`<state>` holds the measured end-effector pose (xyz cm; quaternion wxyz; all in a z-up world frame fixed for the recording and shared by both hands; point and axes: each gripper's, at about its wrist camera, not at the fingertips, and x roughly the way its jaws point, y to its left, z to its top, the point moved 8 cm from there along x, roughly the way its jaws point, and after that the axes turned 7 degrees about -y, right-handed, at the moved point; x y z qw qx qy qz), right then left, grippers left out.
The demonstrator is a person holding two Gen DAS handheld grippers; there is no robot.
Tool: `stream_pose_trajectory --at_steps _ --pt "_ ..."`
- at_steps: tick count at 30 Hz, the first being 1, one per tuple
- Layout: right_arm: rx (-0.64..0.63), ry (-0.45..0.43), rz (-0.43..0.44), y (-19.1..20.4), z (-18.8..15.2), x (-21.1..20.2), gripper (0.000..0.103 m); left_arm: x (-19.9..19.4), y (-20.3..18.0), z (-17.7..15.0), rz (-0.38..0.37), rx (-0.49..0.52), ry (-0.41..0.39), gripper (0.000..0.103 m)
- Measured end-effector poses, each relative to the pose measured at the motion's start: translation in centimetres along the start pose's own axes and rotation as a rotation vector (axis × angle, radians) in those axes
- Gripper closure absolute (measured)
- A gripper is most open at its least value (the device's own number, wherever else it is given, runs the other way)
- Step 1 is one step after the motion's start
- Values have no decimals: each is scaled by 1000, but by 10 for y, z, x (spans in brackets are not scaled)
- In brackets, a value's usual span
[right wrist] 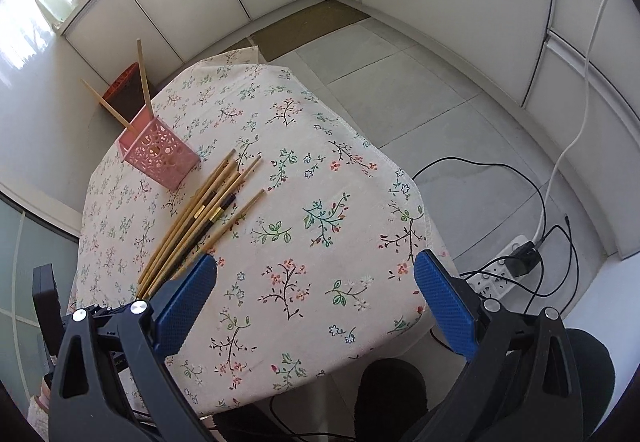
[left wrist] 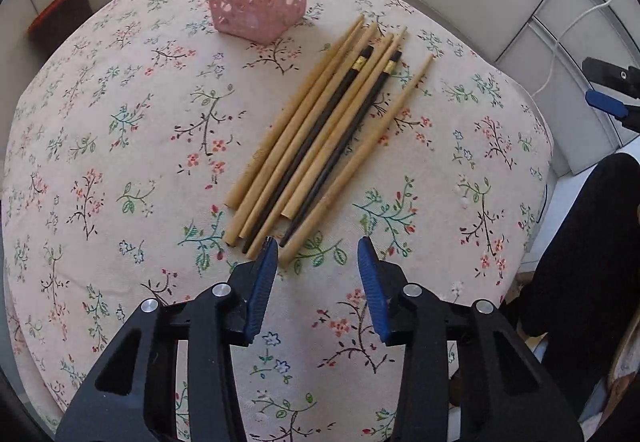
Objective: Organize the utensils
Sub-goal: 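Lower the left gripper to the chopstick pile and grasp one chopstick, then lift the chopstick with the left gripper while the right grasps a black-tipped chopstick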
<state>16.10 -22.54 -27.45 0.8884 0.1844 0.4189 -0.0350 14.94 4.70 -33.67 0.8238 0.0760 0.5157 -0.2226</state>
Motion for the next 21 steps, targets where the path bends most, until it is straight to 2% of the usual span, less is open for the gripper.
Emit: stream_pose_trajectory --at_steps 4,7,10,14,21 --pt "-12 15 -5 6 0 7 7 5 -2 -3 -21 10 26 66" --pt "-25 31 -13 10 -4 13 7 14 -4 -7 4 49 53 70" --pt "-32 36 -26 13 -5 16 7 17 -3 -3 6 53 46 71" --pt "-7 53 -40 11 -3 21 7 16 -7 -7 4 97 51 91" --pt "69 111 -31 17 1 41 7 0 -38 -35 -37 239 74 96"
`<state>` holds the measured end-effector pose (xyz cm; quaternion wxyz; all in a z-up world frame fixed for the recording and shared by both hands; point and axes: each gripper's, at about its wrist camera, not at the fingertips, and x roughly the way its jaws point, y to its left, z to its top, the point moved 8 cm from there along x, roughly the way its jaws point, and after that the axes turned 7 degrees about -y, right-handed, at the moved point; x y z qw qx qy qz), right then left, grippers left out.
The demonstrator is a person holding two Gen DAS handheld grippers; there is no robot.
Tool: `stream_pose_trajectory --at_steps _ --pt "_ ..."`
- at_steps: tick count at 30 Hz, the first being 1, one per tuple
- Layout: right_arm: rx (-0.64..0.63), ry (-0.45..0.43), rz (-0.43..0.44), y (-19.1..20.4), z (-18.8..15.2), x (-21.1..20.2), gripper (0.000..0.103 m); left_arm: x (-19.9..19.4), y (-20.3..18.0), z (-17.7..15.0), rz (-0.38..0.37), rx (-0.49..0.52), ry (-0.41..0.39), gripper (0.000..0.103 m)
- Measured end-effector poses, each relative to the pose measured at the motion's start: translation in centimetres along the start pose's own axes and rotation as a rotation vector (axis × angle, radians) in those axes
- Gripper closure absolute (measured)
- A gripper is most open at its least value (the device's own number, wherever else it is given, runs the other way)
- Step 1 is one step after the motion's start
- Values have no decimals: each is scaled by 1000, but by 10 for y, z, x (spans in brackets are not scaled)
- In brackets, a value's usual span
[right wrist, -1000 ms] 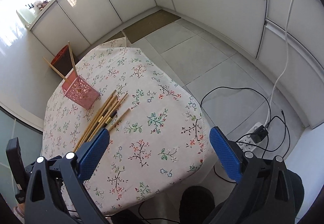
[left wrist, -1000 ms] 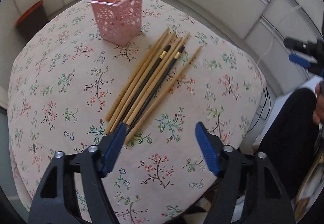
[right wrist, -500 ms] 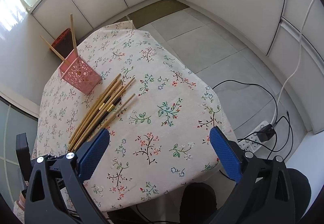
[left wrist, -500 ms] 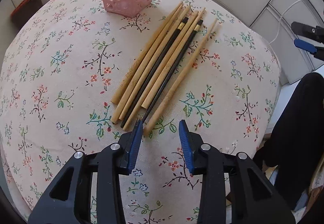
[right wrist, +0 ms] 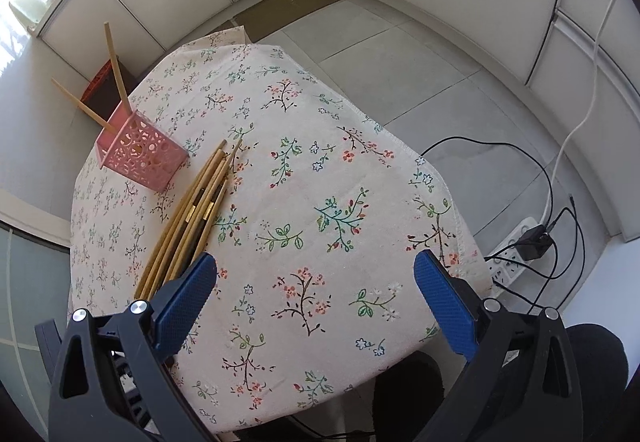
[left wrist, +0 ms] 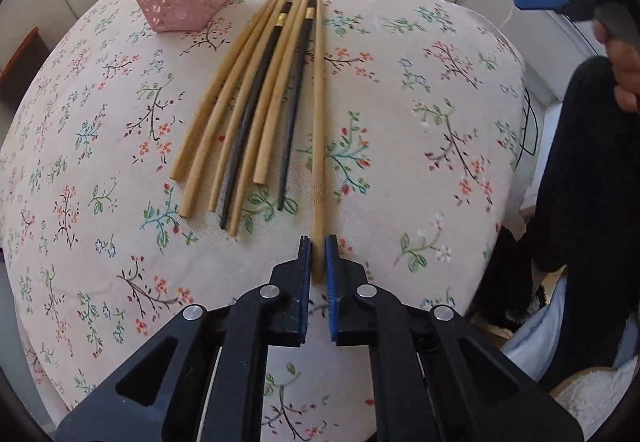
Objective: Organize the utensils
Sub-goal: 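Lift the chopstick with the left gripper while the right grasps a black-tipped chopstick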
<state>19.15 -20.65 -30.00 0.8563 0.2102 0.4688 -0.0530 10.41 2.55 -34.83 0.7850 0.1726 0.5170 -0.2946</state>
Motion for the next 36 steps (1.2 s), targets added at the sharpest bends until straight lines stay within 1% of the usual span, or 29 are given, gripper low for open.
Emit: stream_pose_trajectory --at_steps 2,3,6,9,13,15,16,19,20,21,22,23,24,26,28,31,34,36 --pt "5 33 21 7 -5 7 7 -15 -7 -6 3 6 -27 96" --pt "10 49 28 9 -8 10 7 -24 -10 -8 2 -5 -56 96" --pt "40 82 44 14 -16 17 7 -66 -13 -10 -2 -71 -178 96" --pt "51 92 54 19 -20 17 7 -104 -12 -8 33 -145 -296 96" --pt "5 82 60 30 -22 14 7 -149 -1 6 77 -208 -435 96" --pt "-23 100 62 38 -26 17 7 -172 4 14 96 -237 -506 96" --pt "-22 117 67 43 -28 19 7 -183 7 19 111 -248 -540 96" --pt "21 219 113 65 -37 35 7 -211 13 30 148 -275 -627 96" --pt "31 246 116 72 -39 41 7 -220 16 32 160 -284 -656 96" --pt "48 255 111 77 -36 48 12 -229 20 33 166 -294 -679 96" --pt "74 258 96 78 -32 55 18 -236 24 35 170 -302 -699 96" --pt "107 263 76 77 -28 62 34 -242 26 36 177 -309 -718 96" --pt "150 272 64 76 -23 69 45 -249 28 36 178 -314 -734 96" --pt "182 284 42 76 -16 81 47 -255 31 36 178 -314 -757 96" --pt "185 275 10 79 -11 90 53 -260 34 35 172 -318 -778 96" --pt "183 248 -24 84 -5 98 53 -265 38 32 165 -326 -801 96" --pt "176 242 -63 89 -4 107 53 -268 42 31 155 -333 -819 96" --pt "152 216 -100 94 1 111 53 -270 46 31 156 -336 -829 96"
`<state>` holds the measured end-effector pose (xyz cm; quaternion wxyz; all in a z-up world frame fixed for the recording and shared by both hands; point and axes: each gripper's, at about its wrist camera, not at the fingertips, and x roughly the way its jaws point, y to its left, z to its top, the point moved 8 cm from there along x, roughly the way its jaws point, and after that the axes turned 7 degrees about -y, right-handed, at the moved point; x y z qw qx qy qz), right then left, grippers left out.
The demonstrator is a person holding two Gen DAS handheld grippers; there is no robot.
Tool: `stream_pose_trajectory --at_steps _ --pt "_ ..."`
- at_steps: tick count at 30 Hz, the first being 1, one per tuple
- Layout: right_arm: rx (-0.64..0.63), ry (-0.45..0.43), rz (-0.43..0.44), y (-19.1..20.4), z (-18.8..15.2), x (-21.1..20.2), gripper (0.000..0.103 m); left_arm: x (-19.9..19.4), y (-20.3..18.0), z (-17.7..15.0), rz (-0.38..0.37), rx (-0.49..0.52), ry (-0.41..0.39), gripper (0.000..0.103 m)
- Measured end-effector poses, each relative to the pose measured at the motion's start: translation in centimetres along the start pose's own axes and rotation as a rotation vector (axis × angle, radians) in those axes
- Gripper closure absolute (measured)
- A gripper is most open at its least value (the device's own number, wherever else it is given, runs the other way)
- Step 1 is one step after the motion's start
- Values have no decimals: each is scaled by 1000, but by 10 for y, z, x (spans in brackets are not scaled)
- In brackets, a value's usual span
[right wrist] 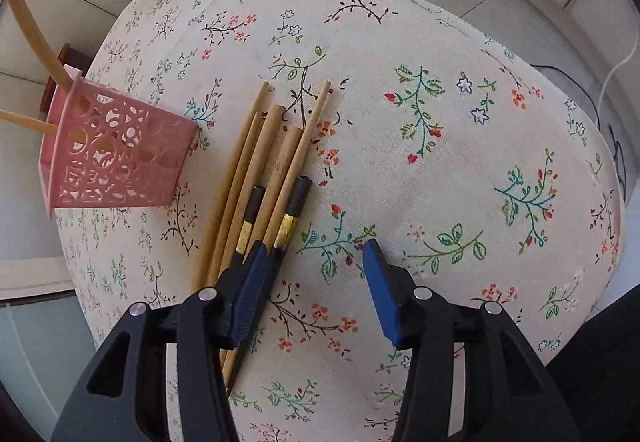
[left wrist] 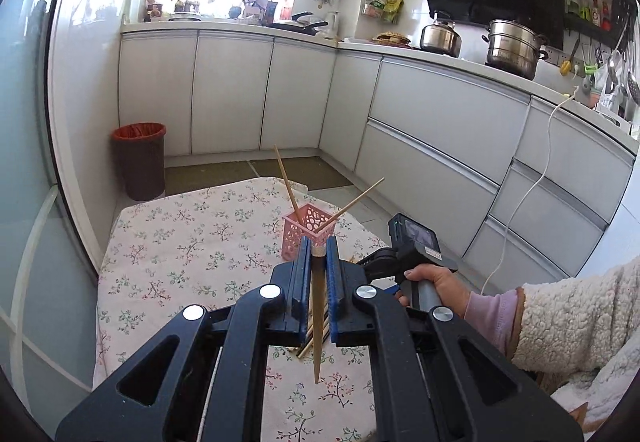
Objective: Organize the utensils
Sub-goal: 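Lift the chopstick with the left gripper while the right grasps a black-tipped chopstick, then carry both held chopsticks up over the pink cup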
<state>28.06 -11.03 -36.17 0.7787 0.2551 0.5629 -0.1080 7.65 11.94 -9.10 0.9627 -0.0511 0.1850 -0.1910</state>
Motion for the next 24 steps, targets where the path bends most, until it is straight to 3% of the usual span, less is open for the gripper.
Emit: stream_pose_trajectory --at_steps 4,7,8,10,14,20,24 --pt "-54 -22 -94 6 -1 3 54 -4 6 3 3 -5 -20 96" --pt "-56 -37 -108 4 -4 1 57 -7 10 5 7 -14 -36 96" --pt "-50 -30 -107 1 -6 0 62 -7 11 6 7 -18 -40 96" --pt "-50 -11 -119 -11 -8 -1 81 -8 12 7 7 -23 -45 96" --pt "-25 11 -52 -25 -7 -1 94 -8 12 6 8 -29 -45 96" --pt "-73 -2 -10 -35 -4 -3 96 -5 16 5 32 -60 -37 96" --pt "-108 -80 108 -34 -13 -30 96 -1 15 7 47 -83 -27 96"
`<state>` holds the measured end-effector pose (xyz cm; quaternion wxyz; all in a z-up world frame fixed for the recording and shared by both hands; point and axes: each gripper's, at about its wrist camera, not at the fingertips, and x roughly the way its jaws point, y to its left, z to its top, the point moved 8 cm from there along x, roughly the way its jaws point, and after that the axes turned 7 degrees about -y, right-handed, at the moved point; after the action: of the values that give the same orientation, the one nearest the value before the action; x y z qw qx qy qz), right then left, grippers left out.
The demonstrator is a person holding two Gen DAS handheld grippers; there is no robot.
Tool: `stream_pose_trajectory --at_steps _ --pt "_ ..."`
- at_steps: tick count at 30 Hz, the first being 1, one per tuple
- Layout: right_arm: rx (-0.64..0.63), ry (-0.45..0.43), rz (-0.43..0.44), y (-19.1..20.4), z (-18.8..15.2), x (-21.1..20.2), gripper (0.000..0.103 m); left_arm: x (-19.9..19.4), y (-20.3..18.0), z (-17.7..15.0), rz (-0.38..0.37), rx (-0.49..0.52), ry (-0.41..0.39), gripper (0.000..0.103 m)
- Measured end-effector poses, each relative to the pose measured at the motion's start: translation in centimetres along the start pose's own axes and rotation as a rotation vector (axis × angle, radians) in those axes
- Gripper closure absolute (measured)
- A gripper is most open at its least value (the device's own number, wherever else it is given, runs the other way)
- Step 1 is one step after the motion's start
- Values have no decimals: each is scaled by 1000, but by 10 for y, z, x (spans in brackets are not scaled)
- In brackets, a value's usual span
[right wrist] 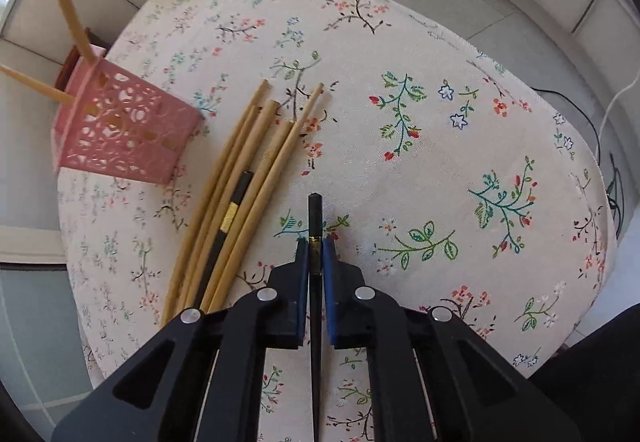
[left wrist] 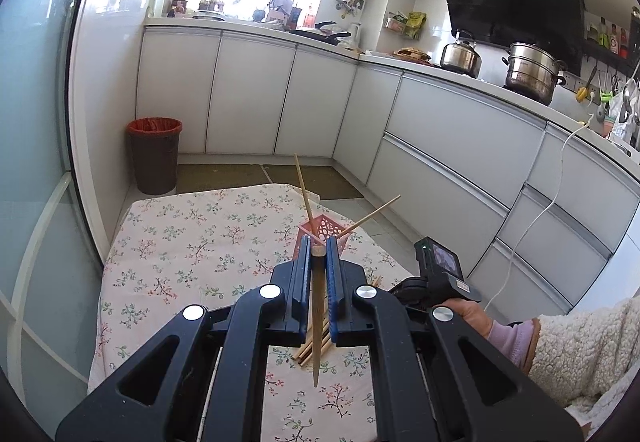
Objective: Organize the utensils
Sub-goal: 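Carry both held chopsticks up over the pink cup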
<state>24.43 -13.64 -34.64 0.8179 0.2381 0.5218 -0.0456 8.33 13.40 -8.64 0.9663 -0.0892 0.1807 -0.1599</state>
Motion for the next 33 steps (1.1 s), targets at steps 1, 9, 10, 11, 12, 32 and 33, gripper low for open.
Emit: stream_pose_trajectory --at_steps 1,9,10,11,12,32,33 --pt "-25 -25 23 1 -2 -13 96 1 -2 2 2 -4 2 96" --pt "-207 -246 195 33 -9 -134 96 12 -21 23 28 -23 -4 96" --pt "-223 -272 209 43 -10 -143 96 14 -24 27 28 -26 -6 96" --pt "-241 -299 226 46 -7 -158 96 16 -27 30 28 -27 -7 96" --pt "-253 -321 239 52 -4 -168 96 18 -30 35 28 -27 -10 96" --pt "-333 -628 344 145 129 -262 96 98 -51 141 97 -66 -126 96" --pt "-342 -630 340 149 133 -257 96 105 -51 144 96 -67 -129 96"
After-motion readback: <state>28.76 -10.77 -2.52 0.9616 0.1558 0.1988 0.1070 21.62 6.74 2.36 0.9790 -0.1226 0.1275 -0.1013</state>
